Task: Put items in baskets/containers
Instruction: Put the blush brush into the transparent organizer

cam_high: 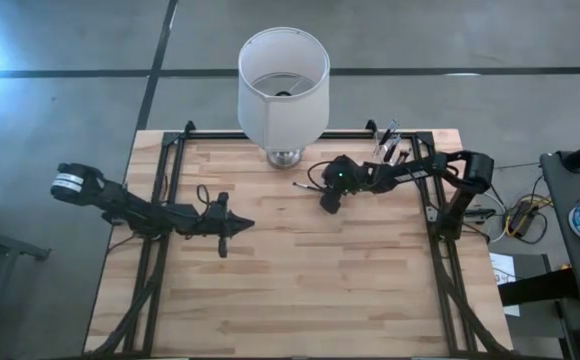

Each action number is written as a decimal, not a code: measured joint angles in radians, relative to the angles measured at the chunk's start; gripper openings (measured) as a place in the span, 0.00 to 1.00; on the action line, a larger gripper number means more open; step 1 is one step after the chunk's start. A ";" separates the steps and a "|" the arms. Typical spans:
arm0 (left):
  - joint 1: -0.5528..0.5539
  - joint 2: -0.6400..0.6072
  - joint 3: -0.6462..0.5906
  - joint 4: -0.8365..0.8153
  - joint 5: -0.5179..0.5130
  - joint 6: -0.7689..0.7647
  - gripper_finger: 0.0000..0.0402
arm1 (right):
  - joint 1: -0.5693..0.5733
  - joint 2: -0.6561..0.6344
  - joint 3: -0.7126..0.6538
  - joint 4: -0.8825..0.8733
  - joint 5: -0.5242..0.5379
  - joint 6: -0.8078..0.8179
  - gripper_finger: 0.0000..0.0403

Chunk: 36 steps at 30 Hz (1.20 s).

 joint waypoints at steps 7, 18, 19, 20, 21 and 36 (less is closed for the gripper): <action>0.000 0.050 0.030 0.001 0.000 0.000 0.00 | 0.003 0.000 -0.005 -0.025 -0.004 0.014 0.24; 0.000 0.082 0.044 0.001 0.001 0.003 0.00 | 0.003 0.000 -0.017 -0.027 -0.027 0.021 0.30; 0.000 0.082 0.044 0.000 0.001 0.003 0.00 | 0.003 0.000 -0.019 -0.028 -0.027 0.021 0.29; 0.000 0.081 0.044 0.000 0.001 0.003 0.00 | 0.003 0.000 -0.020 -0.028 -0.026 0.021 0.28; 0.000 0.081 0.044 0.001 0.001 0.003 0.00 | 0.003 0.000 -0.023 -0.027 -0.027 0.021 0.27; 0.000 0.079 0.043 0.017 -0.015 -0.028 0.00 | 0.003 -0.003 -0.046 -0.010 -0.022 0.031 0.05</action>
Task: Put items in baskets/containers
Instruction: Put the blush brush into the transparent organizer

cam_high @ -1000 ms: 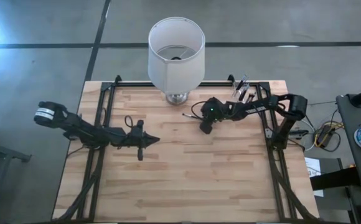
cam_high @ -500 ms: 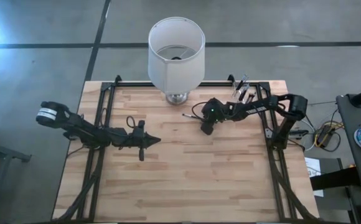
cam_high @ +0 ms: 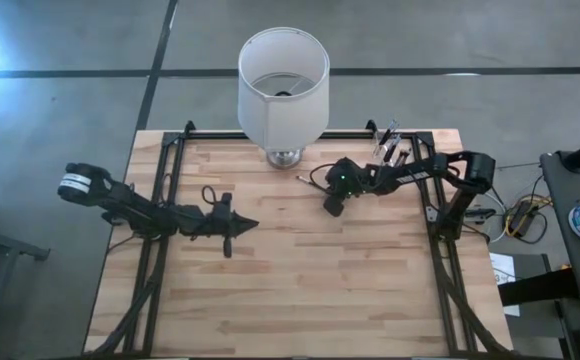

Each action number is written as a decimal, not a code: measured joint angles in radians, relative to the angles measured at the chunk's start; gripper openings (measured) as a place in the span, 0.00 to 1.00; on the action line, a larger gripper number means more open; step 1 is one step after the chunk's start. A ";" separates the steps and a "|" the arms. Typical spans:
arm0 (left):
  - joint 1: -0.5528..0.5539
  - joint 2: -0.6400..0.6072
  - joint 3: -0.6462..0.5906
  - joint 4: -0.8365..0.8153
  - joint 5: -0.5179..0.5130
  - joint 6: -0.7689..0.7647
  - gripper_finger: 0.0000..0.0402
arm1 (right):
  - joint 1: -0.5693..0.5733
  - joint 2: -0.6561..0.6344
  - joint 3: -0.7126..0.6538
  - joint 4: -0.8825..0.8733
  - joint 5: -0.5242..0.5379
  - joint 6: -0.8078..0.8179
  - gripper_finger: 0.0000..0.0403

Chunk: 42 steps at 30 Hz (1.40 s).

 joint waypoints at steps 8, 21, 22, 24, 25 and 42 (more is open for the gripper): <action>0.000 0.000 0.000 0.010 -0.047 -0.033 0.00 | 0.070 -0.046 -0.042 0.075 0.030 0.036 0.04; -0.009 0.114 0.009 0.250 -0.033 -0.079 0.00 | 0.405 -0.123 -0.197 0.556 0.332 0.117 0.03; -0.013 0.127 0.016 0.271 -0.032 -0.080 0.00 | 0.429 -0.123 -0.202 0.607 0.350 0.117 0.03; -0.023 0.150 0.040 0.291 -0.032 -0.067 0.00 | 0.471 -0.123 -0.211 0.708 0.382 0.112 0.03; -0.028 0.159 0.056 0.291 -0.031 -0.058 0.00 | 0.490 -0.119 -0.215 0.752 0.400 0.103 0.03; -0.048 0.228 0.255 0.332 -0.005 0.016 0.22 | 0.644 -0.028 -0.085 1.001 0.432 -0.073 0.03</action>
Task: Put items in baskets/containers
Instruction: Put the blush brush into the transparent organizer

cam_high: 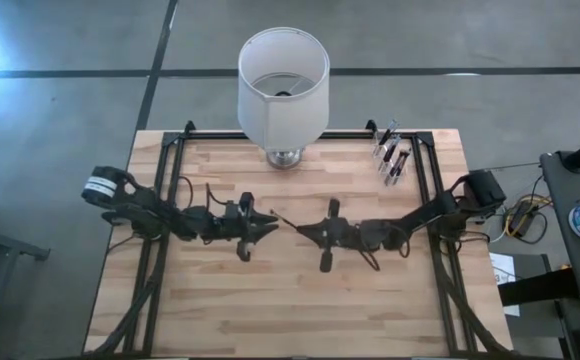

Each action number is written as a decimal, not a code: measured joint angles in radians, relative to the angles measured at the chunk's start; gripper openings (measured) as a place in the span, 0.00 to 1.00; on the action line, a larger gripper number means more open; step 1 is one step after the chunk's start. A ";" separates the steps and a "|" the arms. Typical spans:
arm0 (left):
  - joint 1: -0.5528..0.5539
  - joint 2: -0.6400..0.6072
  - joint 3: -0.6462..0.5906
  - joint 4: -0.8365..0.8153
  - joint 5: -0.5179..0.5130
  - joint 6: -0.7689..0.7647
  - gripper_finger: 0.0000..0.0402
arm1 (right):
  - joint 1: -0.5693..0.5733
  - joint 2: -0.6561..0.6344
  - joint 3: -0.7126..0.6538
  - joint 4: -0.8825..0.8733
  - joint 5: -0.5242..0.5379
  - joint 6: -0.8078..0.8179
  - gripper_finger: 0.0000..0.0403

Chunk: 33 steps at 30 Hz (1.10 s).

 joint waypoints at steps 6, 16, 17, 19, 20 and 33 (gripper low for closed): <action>-0.018 0.015 0.040 -0.001 0.065 0.046 0.22 | 0.016 0.057 0.081 0.032 -0.003 -0.031 0.03; -0.032 0.031 0.076 0.011 0.082 0.125 0.22 | 0.018 0.126 0.150 0.048 -0.006 -0.056 0.02; -0.033 0.031 0.074 0.010 0.093 0.128 0.22 | 0.018 0.126 0.151 0.051 -0.006 -0.056 0.02; -0.034 0.030 0.073 0.018 0.097 0.130 0.22 | 0.018 0.126 0.151 0.056 -0.006 -0.056 0.02; -0.034 0.030 0.072 0.020 0.096 0.130 0.20 | 0.018 0.126 0.150 0.055 -0.006 -0.057 0.02; -0.036 0.015 0.060 -0.191 0.093 0.166 0.00 | 0.018 0.107 0.147 -0.078 -0.008 -0.065 0.02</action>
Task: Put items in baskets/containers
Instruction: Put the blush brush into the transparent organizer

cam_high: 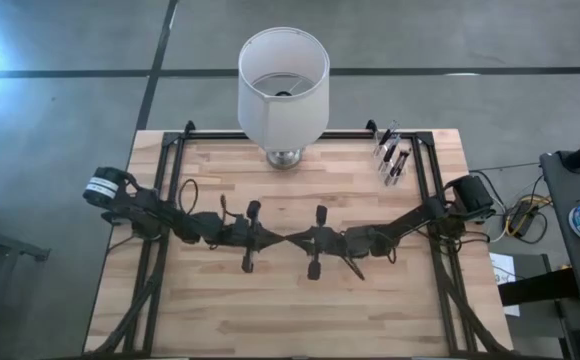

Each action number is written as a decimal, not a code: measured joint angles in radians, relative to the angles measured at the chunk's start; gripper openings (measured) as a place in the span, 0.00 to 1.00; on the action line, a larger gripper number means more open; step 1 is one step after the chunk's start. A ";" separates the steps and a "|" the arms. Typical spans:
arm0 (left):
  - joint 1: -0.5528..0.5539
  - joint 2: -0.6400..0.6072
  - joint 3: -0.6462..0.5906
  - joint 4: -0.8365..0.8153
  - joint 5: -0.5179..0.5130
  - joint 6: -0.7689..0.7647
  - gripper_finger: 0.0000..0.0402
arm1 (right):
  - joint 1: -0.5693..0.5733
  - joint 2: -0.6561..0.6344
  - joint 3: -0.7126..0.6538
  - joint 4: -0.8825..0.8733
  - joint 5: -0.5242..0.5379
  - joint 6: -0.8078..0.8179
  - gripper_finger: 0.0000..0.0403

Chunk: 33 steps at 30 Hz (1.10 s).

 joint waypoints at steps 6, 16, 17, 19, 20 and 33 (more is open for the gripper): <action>0.000 -0.055 0.025 -0.354 -0.001 -0.053 0.00 | 0.000 -0.097 0.000 -0.369 0.000 0.057 0.02; 0.023 0.022 0.212 -0.795 -0.133 -0.092 0.00 | 0.016 -0.258 -0.005 -0.955 0.022 0.295 0.02; 0.032 0.036 0.235 -0.831 -0.133 -0.088 0.01 | 0.024 -0.264 -0.006 -0.980 0.024 0.304 0.02; 0.055 0.062 0.277 -0.877 -0.128 -0.069 0.03 | 0.043 -0.280 -0.017 -1.024 0.034 0.327 0.02; 0.070 0.070 0.292 -0.885 -0.115 -0.063 0.04 | 0.054 -0.287 -0.024 -1.030 0.042 0.332 0.02; 0.260 0.135 0.321 -0.921 0.109 -0.087 0.13 | 0.170 -0.339 -0.159 -0.908 0.132 0.390 0.02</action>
